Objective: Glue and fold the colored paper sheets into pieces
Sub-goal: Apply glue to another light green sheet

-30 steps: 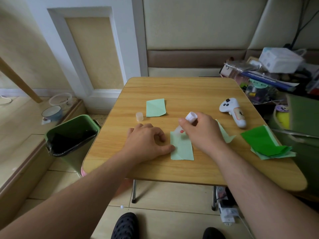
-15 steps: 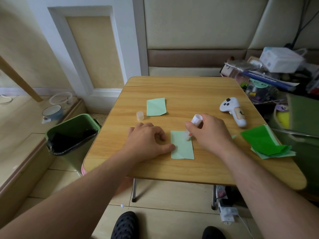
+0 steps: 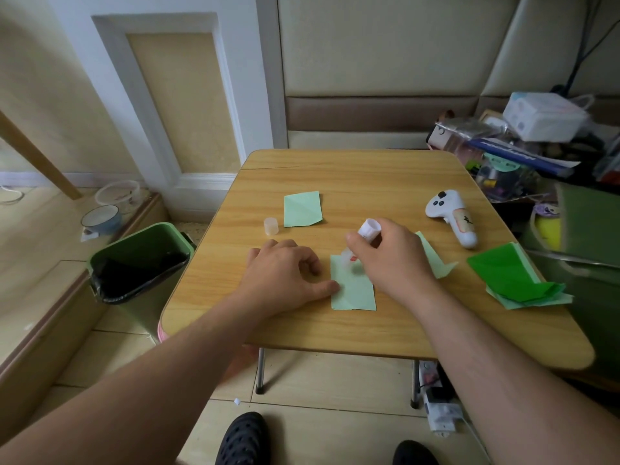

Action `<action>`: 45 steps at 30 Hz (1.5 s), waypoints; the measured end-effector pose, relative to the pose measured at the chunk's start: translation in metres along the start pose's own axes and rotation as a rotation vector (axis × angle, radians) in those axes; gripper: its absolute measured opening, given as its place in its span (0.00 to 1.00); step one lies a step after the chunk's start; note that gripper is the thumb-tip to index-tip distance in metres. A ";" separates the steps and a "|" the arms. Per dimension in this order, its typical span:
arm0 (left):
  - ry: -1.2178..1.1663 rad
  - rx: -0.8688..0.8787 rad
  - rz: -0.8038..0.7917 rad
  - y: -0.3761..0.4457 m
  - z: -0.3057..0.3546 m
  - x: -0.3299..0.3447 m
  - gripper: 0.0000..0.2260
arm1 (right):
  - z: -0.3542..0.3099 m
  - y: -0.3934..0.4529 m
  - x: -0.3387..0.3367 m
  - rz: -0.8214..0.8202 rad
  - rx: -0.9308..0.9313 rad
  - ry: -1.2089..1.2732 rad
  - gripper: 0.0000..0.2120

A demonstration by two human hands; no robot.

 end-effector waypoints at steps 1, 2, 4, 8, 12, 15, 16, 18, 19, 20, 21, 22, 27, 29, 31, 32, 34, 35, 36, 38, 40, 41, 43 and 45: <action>0.001 0.003 -0.001 0.000 0.000 0.000 0.20 | -0.001 -0.001 0.004 -0.025 0.004 0.004 0.14; 0.000 0.005 -0.002 0.000 -0.001 0.000 0.20 | -0.001 -0.002 0.008 -0.045 0.002 -0.002 0.14; -0.004 0.008 -0.004 0.000 -0.001 0.000 0.20 | 0.000 -0.002 0.013 -0.072 -0.016 -0.021 0.15; 0.003 0.015 -0.022 0.001 -0.002 0.000 0.20 | 0.003 0.000 0.008 -0.082 -0.015 -0.095 0.14; -0.007 0.015 -0.042 0.002 -0.003 0.000 0.22 | 0.010 0.000 -0.004 -0.075 -0.013 -0.136 0.13; -0.009 0.014 -0.050 0.002 -0.003 0.000 0.23 | 0.014 0.000 -0.009 -0.080 -0.017 -0.168 0.14; -0.007 0.015 -0.051 0.002 -0.003 -0.001 0.23 | 0.016 0.000 -0.011 -0.082 -0.014 -0.174 0.14; -0.009 0.015 -0.051 0.002 -0.003 -0.001 0.22 | 0.019 0.000 -0.013 -0.081 -0.011 -0.191 0.14; -0.010 0.018 -0.055 0.002 -0.003 -0.002 0.21 | 0.020 0.000 -0.015 -0.075 -0.006 -0.196 0.13; -0.011 0.022 -0.061 0.002 -0.003 -0.002 0.21 | 0.020 0.000 -0.016 -0.065 -0.001 -0.198 0.13; -0.013 0.026 -0.067 0.002 -0.003 -0.002 0.21 | 0.020 0.000 -0.016 -0.050 0.005 -0.203 0.12; -0.014 0.032 -0.073 0.002 -0.003 -0.002 0.20 | 0.018 0.000 -0.017 -0.032 0.011 -0.207 0.12; -0.019 0.045 -0.062 0.001 -0.003 -0.003 0.19 | 0.002 -0.003 -0.005 0.037 -0.007 -0.100 0.10; -0.020 0.045 -0.061 0.001 -0.003 -0.003 0.19 | -0.001 -0.003 0.004 0.002 0.009 -0.048 0.12; -0.017 0.048 -0.056 0.001 -0.003 -0.003 0.19 | 0.000 -0.003 0.012 -0.038 0.028 -0.031 0.14; -0.019 0.049 -0.054 0.001 -0.004 -0.003 0.19 | 0.000 -0.003 0.013 -0.049 0.032 -0.027 0.15; -0.024 0.053 -0.053 0.001 -0.004 -0.003 0.19 | 0.002 -0.004 0.011 -0.058 0.046 -0.015 0.16; -0.025 0.057 -0.054 0.001 -0.005 -0.002 0.19 | 0.003 -0.004 0.009 -0.061 0.058 -0.012 0.16; -0.023 0.060 -0.058 0.001 -0.005 -0.002 0.19 | 0.004 -0.005 0.006 -0.064 0.069 -0.015 0.15; -0.021 0.064 -0.066 0.001 -0.005 -0.003 0.20 | 0.005 -0.005 -0.001 -0.053 0.083 -0.028 0.15; -0.025 0.063 -0.073 0.001 -0.005 -0.004 0.19 | 0.008 -0.005 -0.009 -0.026 0.087 -0.057 0.14; -0.028 0.061 -0.072 0.002 -0.005 -0.004 0.19 | 0.008 -0.006 -0.013 -0.021 0.087 -0.074 0.13; -0.027 0.059 -0.066 0.001 -0.005 -0.004 0.18 | 0.010 -0.006 -0.018 -0.032 0.087 -0.092 0.12; -0.028 0.058 -0.066 0.001 -0.005 -0.004 0.17 | 0.011 -0.007 -0.022 -0.035 0.085 -0.100 0.12</action>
Point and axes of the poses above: each hand's wrist, its own y-axis towards the middle knuckle, its own x-axis out of the palm, z = x × y, the point moved 3 cm from there along y, towards the middle knuckle, and after that the axes turned 9 degrees about -x, right-handed, at the moved point
